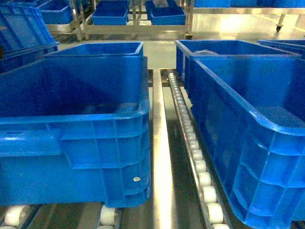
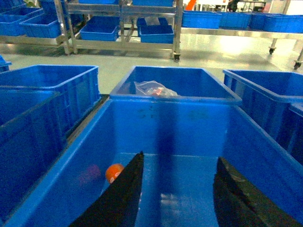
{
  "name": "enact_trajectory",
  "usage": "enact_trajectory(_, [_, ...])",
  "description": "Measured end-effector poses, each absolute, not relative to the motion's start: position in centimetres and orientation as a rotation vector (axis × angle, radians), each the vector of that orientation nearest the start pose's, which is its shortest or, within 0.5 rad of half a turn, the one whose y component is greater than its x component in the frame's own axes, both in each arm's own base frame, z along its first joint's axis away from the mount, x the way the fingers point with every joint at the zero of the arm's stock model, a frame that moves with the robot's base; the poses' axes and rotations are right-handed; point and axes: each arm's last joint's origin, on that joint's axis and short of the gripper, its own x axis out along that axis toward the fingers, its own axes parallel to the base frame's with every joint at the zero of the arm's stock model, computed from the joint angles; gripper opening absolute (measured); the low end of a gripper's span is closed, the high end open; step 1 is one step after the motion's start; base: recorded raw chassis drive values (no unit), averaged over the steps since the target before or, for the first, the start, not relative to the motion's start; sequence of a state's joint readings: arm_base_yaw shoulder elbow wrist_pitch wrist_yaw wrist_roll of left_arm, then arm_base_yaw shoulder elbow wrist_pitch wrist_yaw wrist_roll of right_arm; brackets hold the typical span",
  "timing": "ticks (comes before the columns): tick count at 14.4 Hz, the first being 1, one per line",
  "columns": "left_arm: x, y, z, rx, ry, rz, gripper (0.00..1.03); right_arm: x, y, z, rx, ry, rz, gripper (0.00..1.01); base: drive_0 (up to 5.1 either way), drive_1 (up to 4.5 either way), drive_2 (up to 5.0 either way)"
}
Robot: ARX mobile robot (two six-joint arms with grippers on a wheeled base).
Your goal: Sort blue parts and orange caps into right shelf containers
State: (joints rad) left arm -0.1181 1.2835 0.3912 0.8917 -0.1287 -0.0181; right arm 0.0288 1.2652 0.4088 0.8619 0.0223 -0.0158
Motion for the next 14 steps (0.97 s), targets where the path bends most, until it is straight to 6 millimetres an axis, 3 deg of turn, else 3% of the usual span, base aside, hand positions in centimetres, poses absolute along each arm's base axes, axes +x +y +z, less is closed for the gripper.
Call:
enact_trajectory(4, [19.9, -1.3, 18.7, -0.018, 0.007, 0.003, 0.01, 20.1, 0.0, 19.0, -0.015, 0.005, 0.0, 0.01, 0.0, 0.0, 0.0])
enact_trajectory(7, [17.7, 0.0, 17.8, -0.015, 0.015, 0.008, 0.02, 17.8, 0.0, 18.1, -0.011, 0.013, 0.0, 0.01, 0.0, 0.0, 0.0])
enact_trajectory(14, [16.4, 0.0, 17.5, -0.015, 0.012, 0.001, 0.02, 16.5, 0.0, 17.7, -0.011, 0.01, 0.0, 0.01, 0.0, 0.0, 0.0])
